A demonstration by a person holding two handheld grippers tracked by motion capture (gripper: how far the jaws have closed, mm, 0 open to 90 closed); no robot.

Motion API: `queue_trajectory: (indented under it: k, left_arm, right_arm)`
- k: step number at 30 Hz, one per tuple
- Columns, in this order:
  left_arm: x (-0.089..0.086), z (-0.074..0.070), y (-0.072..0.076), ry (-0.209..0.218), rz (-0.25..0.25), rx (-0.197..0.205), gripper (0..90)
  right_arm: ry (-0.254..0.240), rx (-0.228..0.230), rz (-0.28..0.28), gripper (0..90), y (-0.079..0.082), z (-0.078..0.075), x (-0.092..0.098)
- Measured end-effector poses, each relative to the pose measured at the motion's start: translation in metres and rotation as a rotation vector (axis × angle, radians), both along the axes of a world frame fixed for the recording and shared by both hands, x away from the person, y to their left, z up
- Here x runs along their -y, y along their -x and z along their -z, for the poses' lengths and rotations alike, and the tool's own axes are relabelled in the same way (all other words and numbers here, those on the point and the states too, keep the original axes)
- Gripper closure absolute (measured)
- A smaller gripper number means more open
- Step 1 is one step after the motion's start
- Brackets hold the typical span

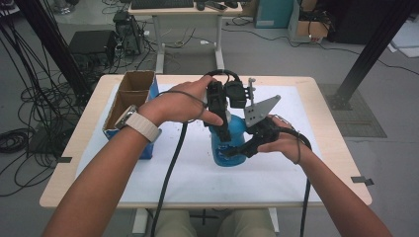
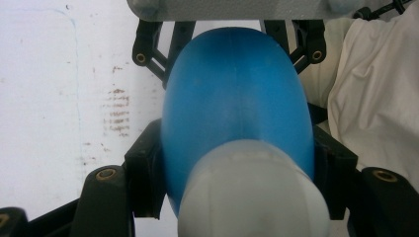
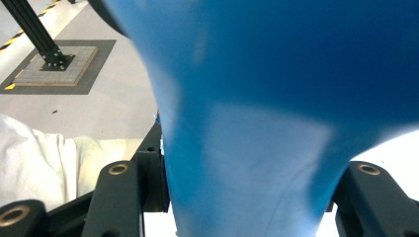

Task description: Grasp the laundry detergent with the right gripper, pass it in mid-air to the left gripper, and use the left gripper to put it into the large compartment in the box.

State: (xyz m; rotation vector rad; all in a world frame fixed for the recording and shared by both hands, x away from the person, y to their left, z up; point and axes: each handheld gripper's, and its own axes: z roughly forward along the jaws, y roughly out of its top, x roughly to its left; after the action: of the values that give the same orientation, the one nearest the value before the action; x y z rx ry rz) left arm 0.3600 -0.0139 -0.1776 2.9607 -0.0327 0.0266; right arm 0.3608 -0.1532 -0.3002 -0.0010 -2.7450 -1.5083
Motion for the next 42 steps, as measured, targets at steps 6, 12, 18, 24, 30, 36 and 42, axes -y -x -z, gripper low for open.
queue_trajectory:
  k: [6,12,18,24,30,36,42]
  left_arm:
    - [-0.0002,0.0001,0.0005,0.003,-0.003,0.000,37.3]
    - [-0.0001,0.0002,0.0004,0.002,-0.001,-0.005,37.3]
    - [-0.0003,-0.0002,0.0002,-0.003,0.000,-0.002,37.4]
    - [-0.0006,-0.0006,-0.0003,-0.007,0.006,0.000,37.4]
    - [-0.0007,-0.0018,-0.0006,-0.008,0.008,-0.002,37.4]
    - [0.0008,-0.0043,0.0002,-0.007,0.004,0.001,37.5]
    - [0.0016,-0.0056,0.0003,-0.005,0.005,0.004,37.5]
  right_arm:
    - [0.001,0.001,-0.001,43.4,0.0001,-0.0001,-0.0001]
    - [0.002,-0.001,-0.004,43.4,0.0002,-0.0003,-0.0001]
    - [0.001,0.002,-0.004,43.4,0.0000,-0.0004,-0.0004]
    - [0.001,-0.002,-0.005,43.3,-0.0001,-0.0004,-0.0008]
    - [-0.002,-0.003,-0.005,43.3,-0.0003,-0.0010,-0.0009]
    - [-0.006,-0.003,-0.002,43.2,0.0001,-0.0026,-0.0009]
    - [-0.010,0.003,0.002,43.0,0.0000,-0.0040,0.0000]
